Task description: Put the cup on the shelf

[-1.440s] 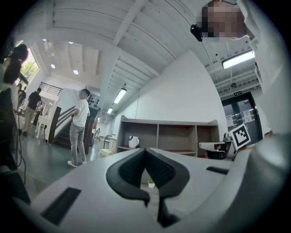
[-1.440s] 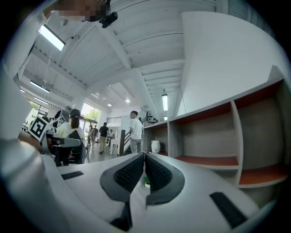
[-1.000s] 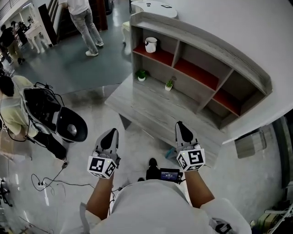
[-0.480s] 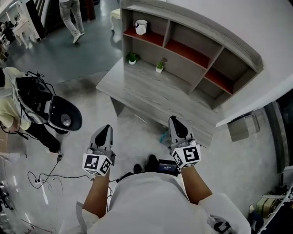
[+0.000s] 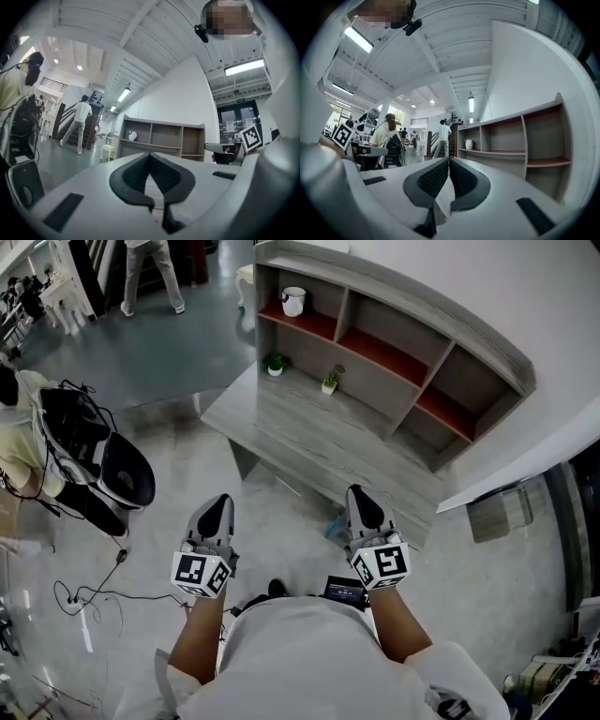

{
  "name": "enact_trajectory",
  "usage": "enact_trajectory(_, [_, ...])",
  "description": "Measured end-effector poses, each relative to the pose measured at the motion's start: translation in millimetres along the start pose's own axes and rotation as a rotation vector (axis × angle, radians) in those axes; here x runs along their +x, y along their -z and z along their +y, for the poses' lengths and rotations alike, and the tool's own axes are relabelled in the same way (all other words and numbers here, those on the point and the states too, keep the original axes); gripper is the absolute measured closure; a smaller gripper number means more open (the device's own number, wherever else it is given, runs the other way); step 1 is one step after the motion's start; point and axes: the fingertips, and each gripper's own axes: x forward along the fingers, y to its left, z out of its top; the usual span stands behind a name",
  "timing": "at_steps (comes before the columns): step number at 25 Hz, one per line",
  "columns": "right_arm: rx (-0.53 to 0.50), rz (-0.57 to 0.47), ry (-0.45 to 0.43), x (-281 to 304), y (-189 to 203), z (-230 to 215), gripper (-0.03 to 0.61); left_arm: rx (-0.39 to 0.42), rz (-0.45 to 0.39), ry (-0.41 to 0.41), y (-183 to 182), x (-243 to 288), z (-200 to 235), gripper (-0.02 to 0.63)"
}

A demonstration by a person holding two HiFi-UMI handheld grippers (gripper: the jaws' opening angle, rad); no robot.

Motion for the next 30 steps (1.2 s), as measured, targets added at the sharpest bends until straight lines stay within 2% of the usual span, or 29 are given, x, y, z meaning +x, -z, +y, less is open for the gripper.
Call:
enact_trajectory(8, [0.027, 0.042, -0.001, -45.3, 10.9, -53.4, 0.541, -0.015, 0.032, 0.029, 7.6, 21.5, -60.0, 0.606])
enact_trajectory(13, [0.012, 0.071, -0.002, -88.3, 17.5, -56.9, 0.543, -0.013, 0.054, 0.034, 15.7, -0.1, -101.0, 0.606])
enact_trajectory(18, [0.017, 0.067, -0.055, -109.0, 22.4, -62.3, 0.543, -0.016, 0.055, 0.036, 24.4, -8.9, -136.4, 0.606])
enact_trajectory(30, [0.042, 0.084, -0.060, -136.2, 38.0, -79.8, 0.543, -0.014, 0.089, 0.028, 41.5, -11.1, -167.7, 0.606])
